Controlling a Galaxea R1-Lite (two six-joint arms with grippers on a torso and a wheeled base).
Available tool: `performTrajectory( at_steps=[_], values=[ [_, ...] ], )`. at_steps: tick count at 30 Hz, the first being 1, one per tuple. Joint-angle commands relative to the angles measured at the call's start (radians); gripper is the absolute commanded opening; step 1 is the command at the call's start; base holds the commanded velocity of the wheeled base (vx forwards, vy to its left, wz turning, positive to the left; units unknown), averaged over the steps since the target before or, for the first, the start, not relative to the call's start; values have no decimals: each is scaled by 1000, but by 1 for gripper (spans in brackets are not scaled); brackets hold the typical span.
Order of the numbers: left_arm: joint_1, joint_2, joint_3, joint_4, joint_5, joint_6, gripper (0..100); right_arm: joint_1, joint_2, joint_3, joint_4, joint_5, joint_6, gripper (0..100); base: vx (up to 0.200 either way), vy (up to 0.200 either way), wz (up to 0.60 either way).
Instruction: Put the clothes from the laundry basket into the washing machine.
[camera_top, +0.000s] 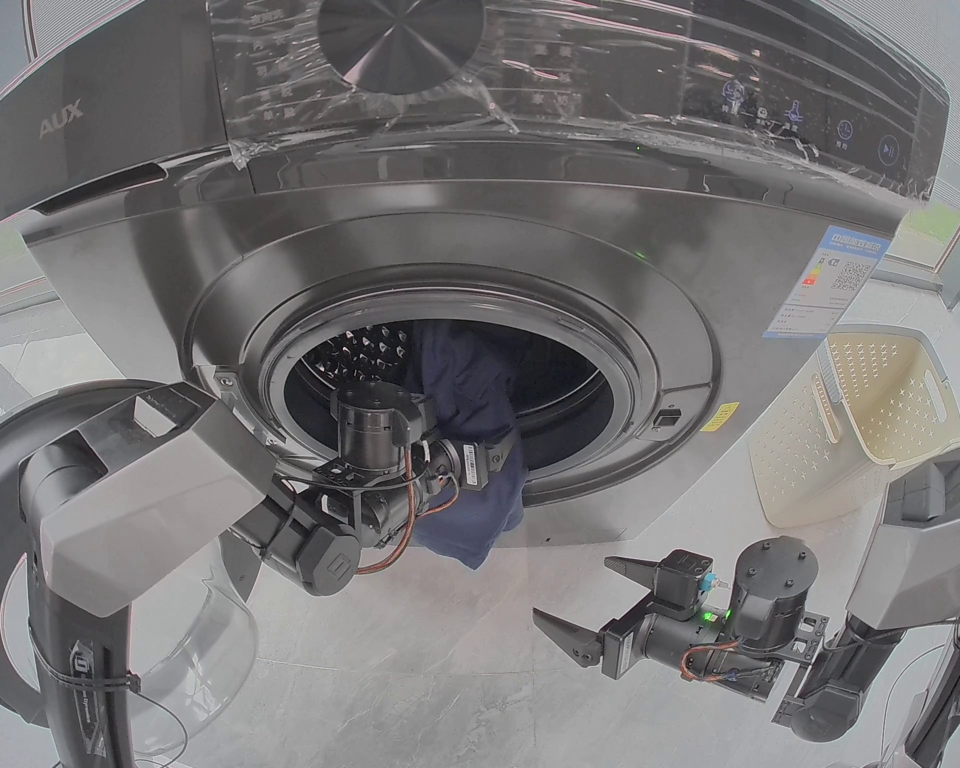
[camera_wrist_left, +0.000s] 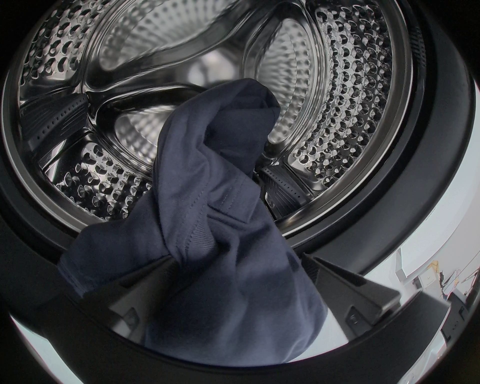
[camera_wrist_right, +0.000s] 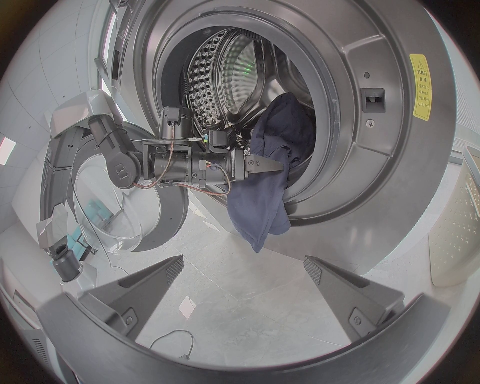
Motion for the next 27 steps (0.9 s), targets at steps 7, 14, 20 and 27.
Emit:
performTrajectory(
  at_steps=[7,14,20,27],
  values=[
    [5,69,-194,40,8,-39,0,0,2,-6,-1,0,1,100,0,0,0],
    [13,132,-418,-3,64,-121,0,-1,2,-8,-1,0,0,100,0,0,0],
    [15,170,-517,-23,108,-122,0,2,2,-6,-1,0,0,100,0,0,0],
    [13,155,-437,-46,110,-125,100,-1,2,-9,-2,2,0,100,0,0,0]
  ],
)
